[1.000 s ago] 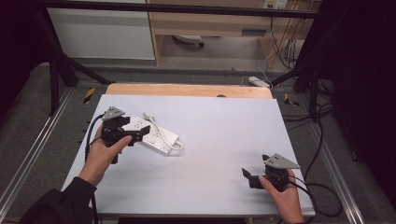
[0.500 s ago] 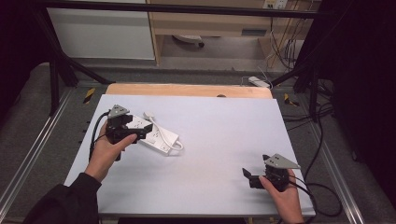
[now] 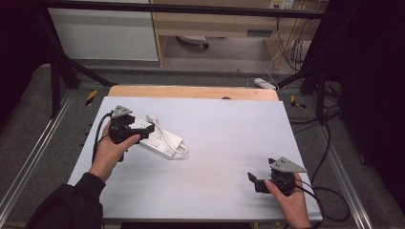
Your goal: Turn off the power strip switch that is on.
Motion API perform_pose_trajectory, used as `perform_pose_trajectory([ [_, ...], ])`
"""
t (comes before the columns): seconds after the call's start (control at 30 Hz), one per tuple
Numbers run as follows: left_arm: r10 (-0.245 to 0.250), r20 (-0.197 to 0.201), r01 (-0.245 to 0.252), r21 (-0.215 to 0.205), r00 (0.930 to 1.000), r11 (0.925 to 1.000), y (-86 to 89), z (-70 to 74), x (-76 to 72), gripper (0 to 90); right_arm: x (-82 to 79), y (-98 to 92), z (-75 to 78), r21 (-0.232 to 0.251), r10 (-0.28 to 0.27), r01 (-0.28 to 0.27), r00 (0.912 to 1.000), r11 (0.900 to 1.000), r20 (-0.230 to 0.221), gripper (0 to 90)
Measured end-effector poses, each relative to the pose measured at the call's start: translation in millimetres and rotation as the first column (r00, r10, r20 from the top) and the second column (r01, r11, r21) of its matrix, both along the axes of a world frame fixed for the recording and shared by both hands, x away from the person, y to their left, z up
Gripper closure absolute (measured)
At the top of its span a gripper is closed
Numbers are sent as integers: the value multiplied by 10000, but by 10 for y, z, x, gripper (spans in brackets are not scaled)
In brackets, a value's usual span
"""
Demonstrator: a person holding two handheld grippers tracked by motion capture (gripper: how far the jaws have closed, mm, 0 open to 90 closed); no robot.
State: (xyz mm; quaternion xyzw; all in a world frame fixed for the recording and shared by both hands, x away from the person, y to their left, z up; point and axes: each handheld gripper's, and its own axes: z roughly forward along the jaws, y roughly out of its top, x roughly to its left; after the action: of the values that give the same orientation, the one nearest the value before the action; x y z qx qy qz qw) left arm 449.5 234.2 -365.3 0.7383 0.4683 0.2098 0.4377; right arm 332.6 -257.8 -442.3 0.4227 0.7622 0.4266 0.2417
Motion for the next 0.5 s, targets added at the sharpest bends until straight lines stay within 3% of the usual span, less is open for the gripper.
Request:
perform_pose_trajectory([
  [0.5, 136, -229, -131, 246, 9996, 9996, 32, -50, 47, 221, 0, 0, -2, -42, 15, -15, 10000, 10000, -12, 40],
])
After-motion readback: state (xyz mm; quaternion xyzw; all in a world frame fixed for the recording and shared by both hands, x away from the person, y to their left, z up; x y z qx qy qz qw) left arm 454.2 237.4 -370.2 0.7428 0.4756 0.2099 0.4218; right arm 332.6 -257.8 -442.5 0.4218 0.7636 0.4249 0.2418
